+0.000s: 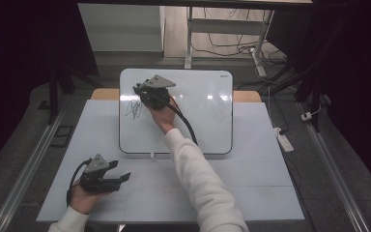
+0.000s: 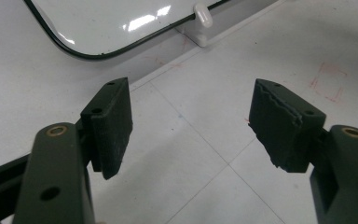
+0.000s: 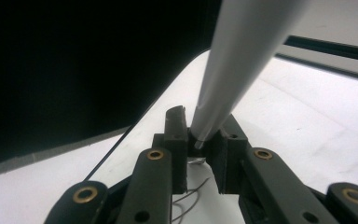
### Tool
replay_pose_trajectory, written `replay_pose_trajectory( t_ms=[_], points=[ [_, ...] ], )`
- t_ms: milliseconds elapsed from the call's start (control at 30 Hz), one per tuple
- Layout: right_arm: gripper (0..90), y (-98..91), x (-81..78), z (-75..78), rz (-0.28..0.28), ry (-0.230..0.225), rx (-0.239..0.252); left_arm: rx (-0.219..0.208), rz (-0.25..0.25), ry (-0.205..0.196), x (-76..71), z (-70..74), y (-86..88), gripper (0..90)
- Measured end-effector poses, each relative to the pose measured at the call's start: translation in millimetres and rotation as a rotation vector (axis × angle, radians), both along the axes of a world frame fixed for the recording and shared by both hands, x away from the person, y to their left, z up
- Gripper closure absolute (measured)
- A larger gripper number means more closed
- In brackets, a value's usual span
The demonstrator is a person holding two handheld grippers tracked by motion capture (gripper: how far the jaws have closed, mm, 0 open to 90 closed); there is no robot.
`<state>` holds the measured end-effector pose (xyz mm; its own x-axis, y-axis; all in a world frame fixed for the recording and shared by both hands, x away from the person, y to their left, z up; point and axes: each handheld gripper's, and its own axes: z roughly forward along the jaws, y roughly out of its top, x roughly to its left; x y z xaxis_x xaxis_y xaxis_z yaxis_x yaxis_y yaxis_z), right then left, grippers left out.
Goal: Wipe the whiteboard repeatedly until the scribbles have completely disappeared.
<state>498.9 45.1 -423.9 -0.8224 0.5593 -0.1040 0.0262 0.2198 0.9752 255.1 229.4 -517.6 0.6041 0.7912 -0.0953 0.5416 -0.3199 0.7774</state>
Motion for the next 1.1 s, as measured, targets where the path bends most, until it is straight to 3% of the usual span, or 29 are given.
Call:
replay_pose_trajectory(
  t_ms=[67,100,133,200,233,300,367,400,467,500,600,733,767,800,833,867,933,1067,1100],
  points=[
    [77.6,10.7,-11.0,-8.1,0.069,-0.001,-0.069,0.001,-0.001,0.004,1.3,-0.5,-0.1,30.6],
    [77.6,10.7,-11.0,-8.1,0.069,-0.001,-0.069,0.002,-0.003,0.005,1.8,-0.6,-0.2,30.6],
    [77.6,14.4,-14.6,-10.6,0.087,-0.011,-0.099,0.002,-0.003,0.005,1.6,-0.7,-0.5,30.7],
    [77.6,12.9,-11.6,-8.1,0.078,-0.008,-0.085,0.005,-0.002,0.005,0.9,-0.6,-0.9,30.6],
    [77.6,9.3,-5.5,-3.9,0.04,0.007,-0.037,0.005,-0.003,0.004,0.7,-0.4,-0.9,30.6],
    [77.6,13.9,-5.8,-4.5,0.042,0.007,-0.039,0.003,-0.002,0.004,1.1,-0.3,-1.1,30.6],
    [77.6,19.0,-9.1,-7.4,0.071,0.005,-0.063,0.003,-0.002,0.005,1.3,-0.4,-1.1,30.6],
    [77.6,29.0,-17.3,-13.5,0.127,-0.018,-0.14,0.003,-0.003,0.006,1.7,-0.6,-1.1,30.6],
    [77.6,28.5,-15.3,-11.5,0.114,-0.026,-0.142,0.004,-0.001,0.006,1.3,-0.6,-0.9,30.6],
    [77.6,25.6,-11.3,-9.4,0.094,-0.009,-0.09,0.004,-0.001,0.006,1.3,-0.6,-0.9,30.6],
    [77.6,22.2,-8.1,-6.4,0.057,-0.002,-0.061,0.0,0.0,0.003,0.6,-0.2,-0.3,30.7],
    [77.6,30.7,-19.5,-14.3,0.134,-0.005,-0.144,0.001,-0.003,0.005,1.8,-0.6,0.2,30.6],
    [77.6,30.0,-22.0,-15.7,0.143,-0.028,-0.174,-0.001,-0.001,0.004,1.1,-0.5,0.2,30.6],
    [77.6,30.0,-22.0,-15.7,0.143,-0.028,-0.174,-0.001,-0.001,0.004,1.1,-0.5,0.2,30.6],
    [77.6,21.3,-14.2,-9.1,0.084,-0.004,-0.111,-0.001,0.001,0.002,0.3,-0.2,0.3,30.6],
    [77.6,16.7,-10.1,-5.2,0.044,0.005,-0.081,-0.001,0.001,0.002,0.3,-0.2,0.3,30.6],
    [77.6,13.9,-7.9,-3.0,0.026,0.012,-0.065,-0.003,0.0,0.001,0.2,0.1,0.5,30.6],
    [77.6,29.7,-30.3,-21.3,0.145,0.022,-0.175,-0.001,-0.003,0.004,1.7,-0.3,0.3,30.6],
    [77.6,29.7,-30.3,-21.3,0.145,0.022,-0.175,-0.001,-0.003,0.004,1.7,-0.3,0.3,30.6]
  ],
)
